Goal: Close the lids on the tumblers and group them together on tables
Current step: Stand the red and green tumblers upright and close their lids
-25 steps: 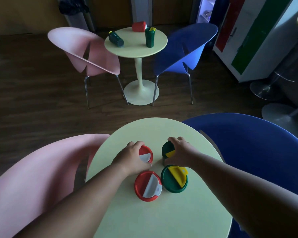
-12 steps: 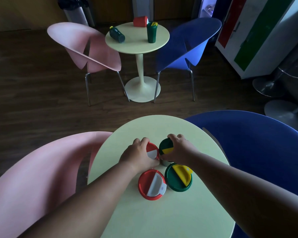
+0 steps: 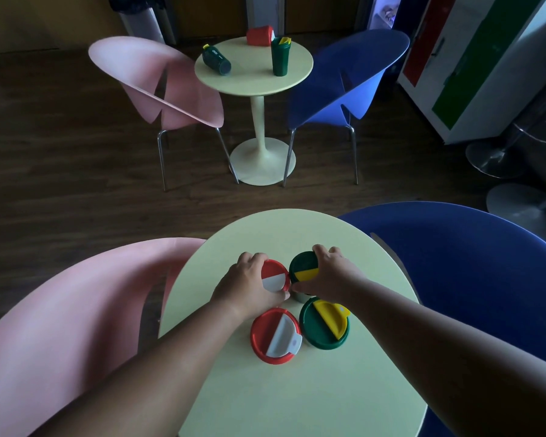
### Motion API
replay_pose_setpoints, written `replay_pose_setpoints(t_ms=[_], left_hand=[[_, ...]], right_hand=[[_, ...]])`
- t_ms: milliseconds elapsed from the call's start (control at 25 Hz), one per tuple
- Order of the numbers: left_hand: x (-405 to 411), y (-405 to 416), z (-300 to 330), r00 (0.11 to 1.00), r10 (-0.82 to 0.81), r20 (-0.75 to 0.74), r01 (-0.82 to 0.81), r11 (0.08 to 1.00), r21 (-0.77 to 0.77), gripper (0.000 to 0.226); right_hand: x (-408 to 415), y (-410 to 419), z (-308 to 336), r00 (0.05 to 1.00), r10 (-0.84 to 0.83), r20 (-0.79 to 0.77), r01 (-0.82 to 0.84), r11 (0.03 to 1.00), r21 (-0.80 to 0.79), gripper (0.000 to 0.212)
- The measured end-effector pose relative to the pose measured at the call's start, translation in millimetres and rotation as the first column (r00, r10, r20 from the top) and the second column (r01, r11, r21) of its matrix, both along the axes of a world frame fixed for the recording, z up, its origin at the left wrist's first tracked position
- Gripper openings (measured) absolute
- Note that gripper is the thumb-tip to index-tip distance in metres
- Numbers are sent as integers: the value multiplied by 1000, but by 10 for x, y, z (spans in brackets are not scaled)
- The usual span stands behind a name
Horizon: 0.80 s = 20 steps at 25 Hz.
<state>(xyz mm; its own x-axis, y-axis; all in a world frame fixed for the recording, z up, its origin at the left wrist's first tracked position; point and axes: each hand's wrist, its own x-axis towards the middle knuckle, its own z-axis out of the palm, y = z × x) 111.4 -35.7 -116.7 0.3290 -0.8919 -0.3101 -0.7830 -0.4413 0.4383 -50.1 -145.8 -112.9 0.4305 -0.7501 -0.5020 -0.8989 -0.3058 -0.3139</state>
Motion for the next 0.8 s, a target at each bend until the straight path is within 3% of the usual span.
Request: replay_pose_setpoints(t_ms=[280,560,640,800], left_hand=[[75,-10,-32,999,-34,-18,34,999,-1,78],[251,-37,-13,958,-239,-156,240,971,-7,85],[240,-9,-2,970,-183,-163,183,983,-15,91],[107,49,-15,996,81,-30,-80,996,36,95]], right_hand=[[-21,-29,43,999,48,21,-48,999,18,98],[-84,-118,73,985,160,62,-164,985,58,103],[-95,-112,93,994,84,75,-90,992,89,108],[-69,3,80,991,-136,-18,137,988,73,105]])
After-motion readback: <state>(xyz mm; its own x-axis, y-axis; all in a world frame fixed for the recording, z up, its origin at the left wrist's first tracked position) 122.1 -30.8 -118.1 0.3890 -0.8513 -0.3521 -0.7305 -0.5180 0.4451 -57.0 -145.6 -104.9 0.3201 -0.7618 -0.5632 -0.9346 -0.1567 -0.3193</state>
